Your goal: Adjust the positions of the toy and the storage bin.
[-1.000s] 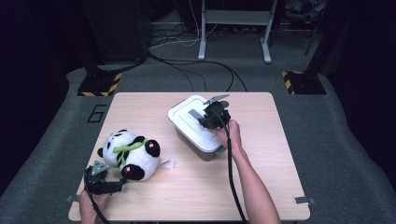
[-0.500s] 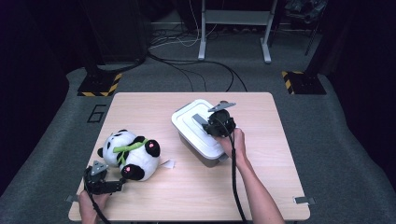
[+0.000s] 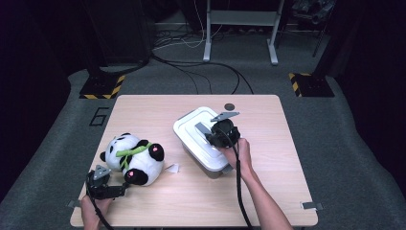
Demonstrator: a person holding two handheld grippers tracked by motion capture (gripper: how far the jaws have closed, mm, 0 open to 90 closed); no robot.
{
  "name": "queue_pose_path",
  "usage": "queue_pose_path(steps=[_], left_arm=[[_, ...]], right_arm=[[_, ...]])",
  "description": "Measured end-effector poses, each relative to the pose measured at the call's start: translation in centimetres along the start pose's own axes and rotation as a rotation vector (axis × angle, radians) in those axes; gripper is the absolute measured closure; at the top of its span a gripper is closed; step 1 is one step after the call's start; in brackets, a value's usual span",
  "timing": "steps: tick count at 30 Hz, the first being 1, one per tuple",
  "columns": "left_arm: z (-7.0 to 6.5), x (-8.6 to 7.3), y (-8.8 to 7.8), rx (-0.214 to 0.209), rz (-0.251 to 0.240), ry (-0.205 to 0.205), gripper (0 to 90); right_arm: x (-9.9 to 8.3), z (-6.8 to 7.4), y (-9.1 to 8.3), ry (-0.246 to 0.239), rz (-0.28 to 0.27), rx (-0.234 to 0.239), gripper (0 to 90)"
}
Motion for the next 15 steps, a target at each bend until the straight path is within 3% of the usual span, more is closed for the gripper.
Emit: queue_pose_path(steps=[6,11,15], left_arm=[[0.0,0.0,0.0,0.001,0.0,-0.001,5.7],[0.0,0.0,0.0,0.0,0.0,0.002,5.8],[0.0,0.0,0.0,0.001,-0.006,0.005,6.1]], right_arm=[[0.6,-1.0,0.7,-0.038,0.002,0.064,65.0],[0.7,-0.6,0.6,-0.04,0.018,0.045,66.5],[0.9,0.2,0.9,-0.031,0.022,0.062,66.9]])
Point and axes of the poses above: each handheld gripper's, and its own axes: y roughly forward along the jaws, x roughly out of its top, z roughly to its left, the point moved 3 cm from there along y, roughly forward along the jaws, and after that the axes turned 8 degrees about x, right-handed, at the moved point
